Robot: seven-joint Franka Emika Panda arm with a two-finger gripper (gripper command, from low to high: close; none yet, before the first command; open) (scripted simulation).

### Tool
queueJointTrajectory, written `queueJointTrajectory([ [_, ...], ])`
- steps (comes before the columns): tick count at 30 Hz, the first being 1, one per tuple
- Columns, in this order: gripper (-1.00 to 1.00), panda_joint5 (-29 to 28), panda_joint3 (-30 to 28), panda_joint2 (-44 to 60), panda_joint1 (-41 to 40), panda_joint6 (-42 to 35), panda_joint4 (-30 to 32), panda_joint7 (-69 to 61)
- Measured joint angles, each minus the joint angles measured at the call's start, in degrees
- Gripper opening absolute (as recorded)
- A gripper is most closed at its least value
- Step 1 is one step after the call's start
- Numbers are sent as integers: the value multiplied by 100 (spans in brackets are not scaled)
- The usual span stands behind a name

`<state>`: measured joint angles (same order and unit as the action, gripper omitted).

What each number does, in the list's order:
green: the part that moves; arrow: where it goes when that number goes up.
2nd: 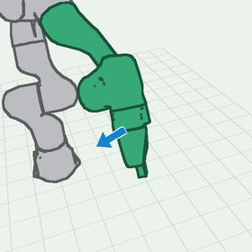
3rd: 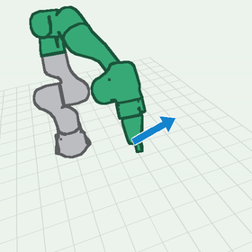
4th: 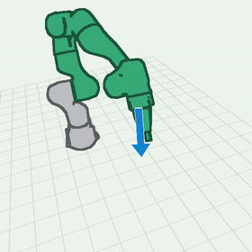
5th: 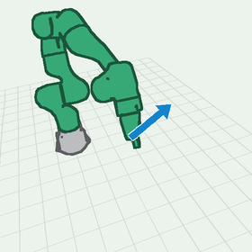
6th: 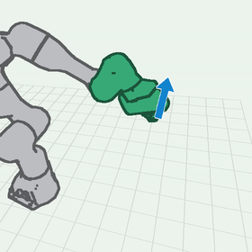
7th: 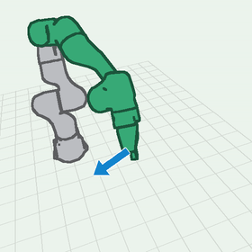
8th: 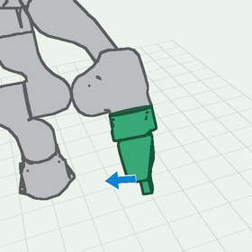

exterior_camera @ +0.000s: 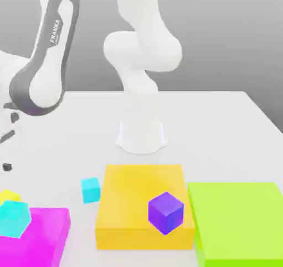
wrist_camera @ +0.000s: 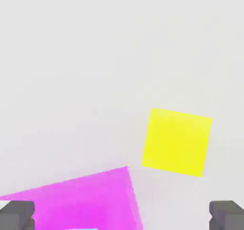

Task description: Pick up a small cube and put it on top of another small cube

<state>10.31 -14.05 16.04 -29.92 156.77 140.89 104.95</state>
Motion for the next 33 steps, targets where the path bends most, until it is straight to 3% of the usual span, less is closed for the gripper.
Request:
queueJointTrajectory([
  [4, 0, 424, 358, 830, -326, 606, -158, -231],
  [5, -100, 474, 425, 945, -383, 696, -183, -267],
  [11, -100, 491, 459, 1003, -412, 752, -197, -278],
  [17, -100, -60, 44, 51, -105, -4, -1, 113],
  [24, -100, -527, 406, 440, 10, -1164, -1226, -896],
  [29, -100, -988, 502, 703, 355, -1526, -2059, -938],
  [33, -100, -851, 1017, 367, 686, -1712, -1917, -1375],
])
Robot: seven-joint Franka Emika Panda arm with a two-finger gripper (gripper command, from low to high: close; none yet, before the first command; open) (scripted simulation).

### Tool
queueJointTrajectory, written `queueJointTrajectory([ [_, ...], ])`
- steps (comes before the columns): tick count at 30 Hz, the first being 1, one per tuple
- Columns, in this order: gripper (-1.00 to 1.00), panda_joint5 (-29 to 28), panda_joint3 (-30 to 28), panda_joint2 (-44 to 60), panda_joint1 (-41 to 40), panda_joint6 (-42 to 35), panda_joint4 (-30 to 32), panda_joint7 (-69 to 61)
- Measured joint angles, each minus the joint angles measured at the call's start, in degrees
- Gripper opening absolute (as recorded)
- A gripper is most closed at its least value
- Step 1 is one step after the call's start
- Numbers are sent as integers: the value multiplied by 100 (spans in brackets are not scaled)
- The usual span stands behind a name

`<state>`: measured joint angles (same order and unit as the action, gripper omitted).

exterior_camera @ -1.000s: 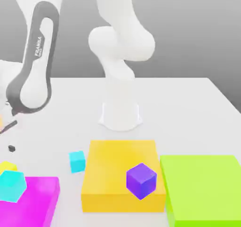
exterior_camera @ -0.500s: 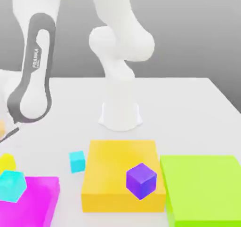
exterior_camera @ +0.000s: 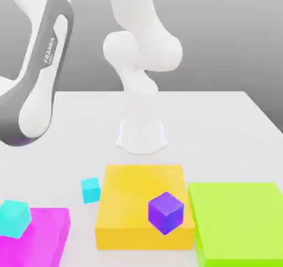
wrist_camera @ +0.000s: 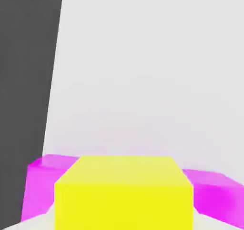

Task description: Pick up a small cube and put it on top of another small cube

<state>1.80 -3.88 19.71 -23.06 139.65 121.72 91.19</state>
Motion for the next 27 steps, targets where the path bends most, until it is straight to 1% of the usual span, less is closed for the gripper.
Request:
queueJointTrajectory([
  [5, -100, 344, 622, -653, 363, -167, 555, -669],
  [9, -100, 513, 1056, -1244, 724, -297, 1019, -1136],
  [13, -100, 555, 1392, -1868, 1319, -416, 1486, -1519],
  [16, -100, 472, 1540, -2334, 1741, -489, 1844, -1712],
  [19, -100, 212, 1630, -2703, 1736, -185, 2366, -1315],
  [23, -100, -103, 1664, -2160, 1696, 683, 2659, -1002],
  [24, 100, -158, 1641, -2016, 1714, 863, 2696, -959],
  [27, 100, -158, 1640, -2016, 1696, 864, 2696, -959],
])
